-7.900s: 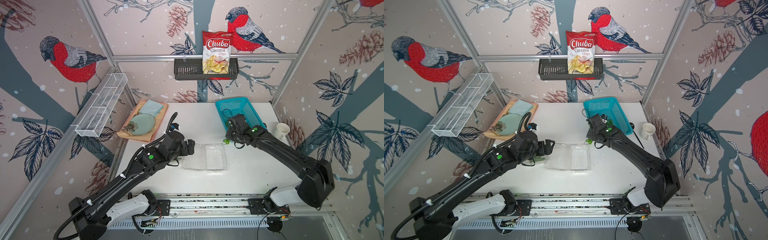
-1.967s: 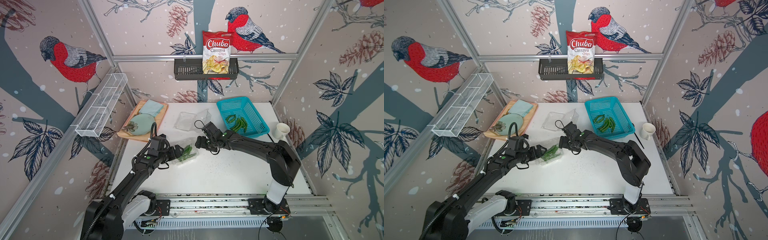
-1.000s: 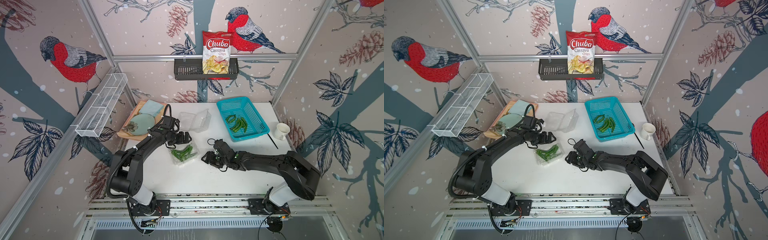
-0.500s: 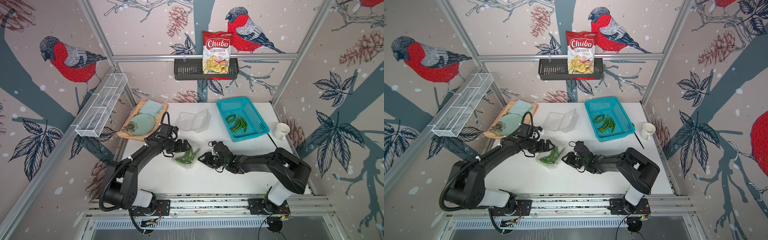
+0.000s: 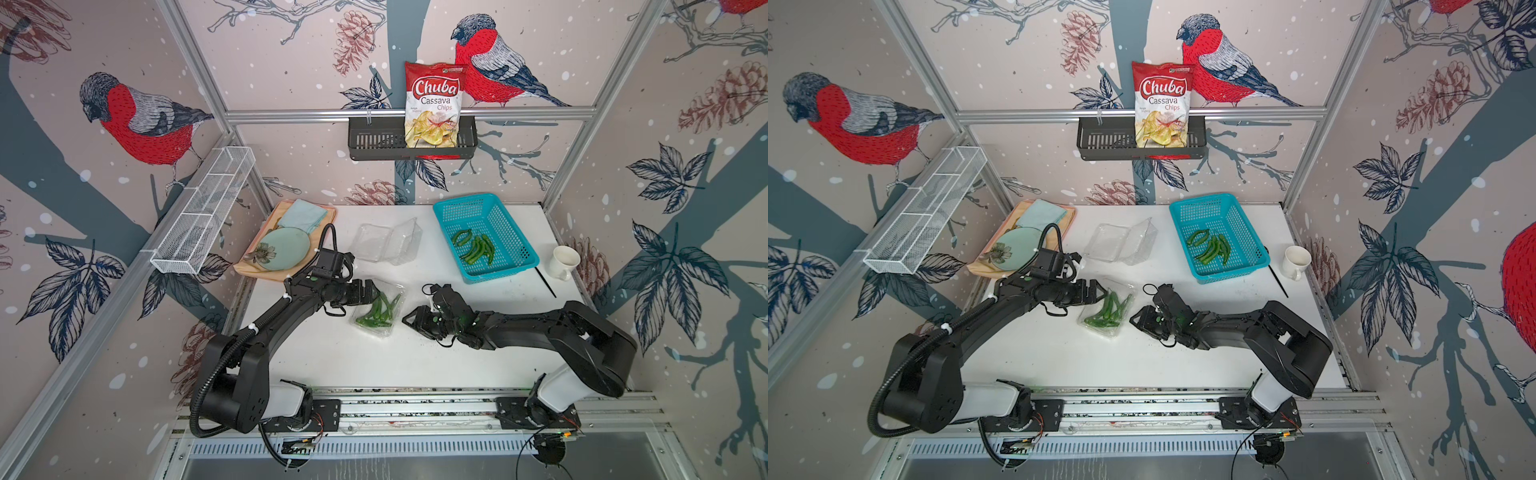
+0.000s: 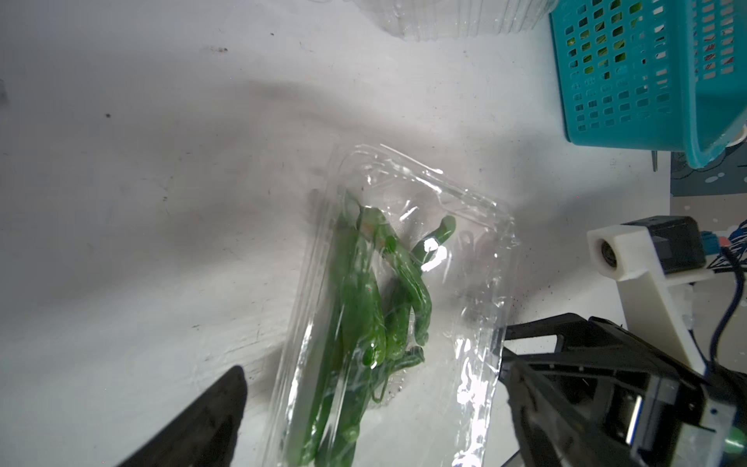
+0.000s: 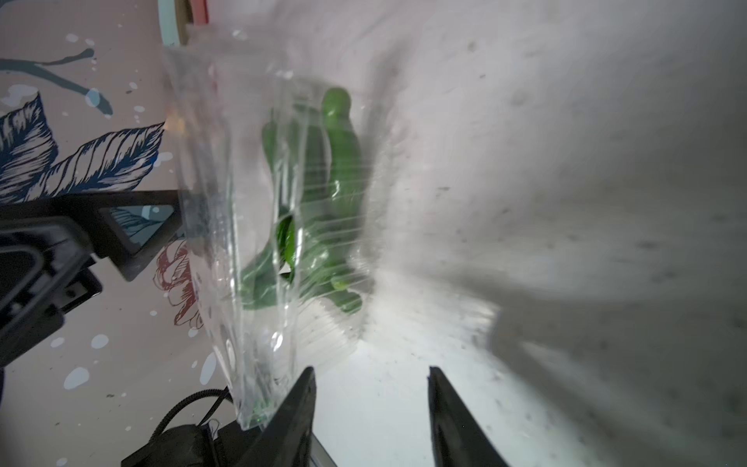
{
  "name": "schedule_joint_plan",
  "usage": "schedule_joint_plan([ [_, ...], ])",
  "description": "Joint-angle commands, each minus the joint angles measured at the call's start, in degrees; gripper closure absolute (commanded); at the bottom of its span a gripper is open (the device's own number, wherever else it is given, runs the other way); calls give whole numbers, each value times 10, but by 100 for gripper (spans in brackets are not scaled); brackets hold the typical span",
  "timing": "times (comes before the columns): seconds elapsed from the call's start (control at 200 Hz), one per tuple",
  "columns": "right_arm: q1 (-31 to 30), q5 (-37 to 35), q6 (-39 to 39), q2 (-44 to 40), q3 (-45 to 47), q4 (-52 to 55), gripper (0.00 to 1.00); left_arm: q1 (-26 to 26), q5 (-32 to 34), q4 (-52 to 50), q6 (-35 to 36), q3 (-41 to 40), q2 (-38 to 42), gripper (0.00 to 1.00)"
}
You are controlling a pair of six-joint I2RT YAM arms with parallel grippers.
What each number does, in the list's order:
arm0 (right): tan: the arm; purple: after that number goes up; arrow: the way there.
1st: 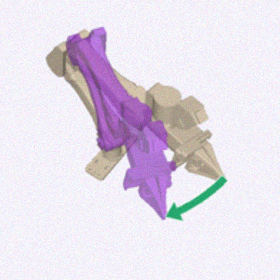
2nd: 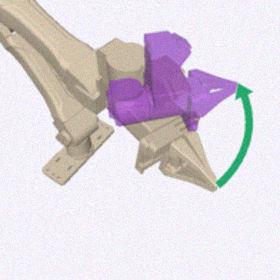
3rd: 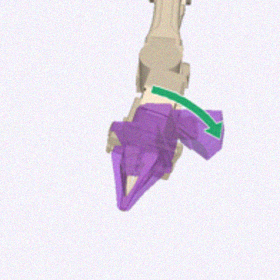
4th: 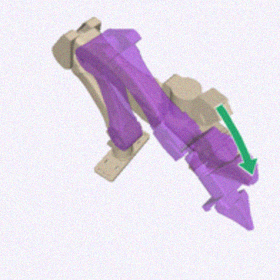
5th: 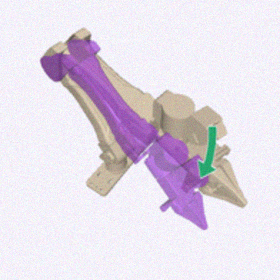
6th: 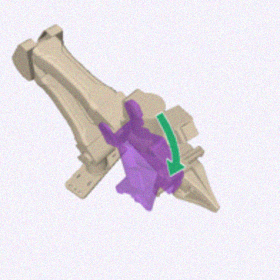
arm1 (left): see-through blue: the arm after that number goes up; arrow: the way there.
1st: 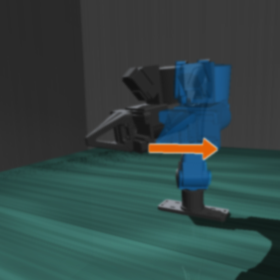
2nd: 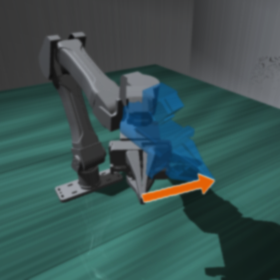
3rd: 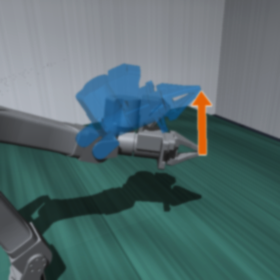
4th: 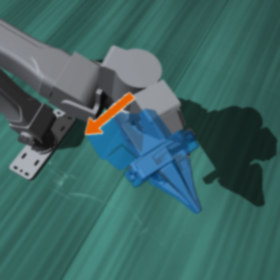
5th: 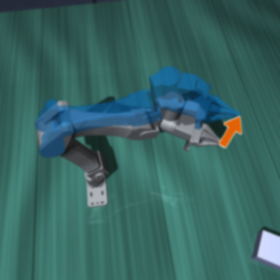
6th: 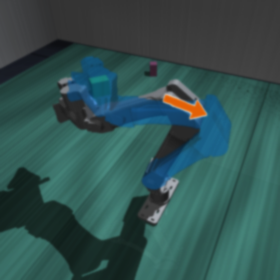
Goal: Take small green peppers out of containers
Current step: Adjust the packing box at the center of the board.
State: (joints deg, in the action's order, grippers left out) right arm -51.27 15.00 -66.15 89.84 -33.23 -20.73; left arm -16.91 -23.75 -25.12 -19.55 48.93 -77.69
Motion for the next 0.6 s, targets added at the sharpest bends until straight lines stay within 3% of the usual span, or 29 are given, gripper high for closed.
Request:
schedule_joint_plan([
  [0.0, 20, 4, -3, -18, 20, 3, 54, -1, 12, -12, 10, 8, 1, 3],
  [0.2, 35, 35, 7, -15, 3, -57, 55, -4, -5, 0, 8, 19, -20, 3],
  [0.595, 8, 49, -8, 63, -48, -99, 60, -20, -30, 15, 0, 29, -44, 3],
])
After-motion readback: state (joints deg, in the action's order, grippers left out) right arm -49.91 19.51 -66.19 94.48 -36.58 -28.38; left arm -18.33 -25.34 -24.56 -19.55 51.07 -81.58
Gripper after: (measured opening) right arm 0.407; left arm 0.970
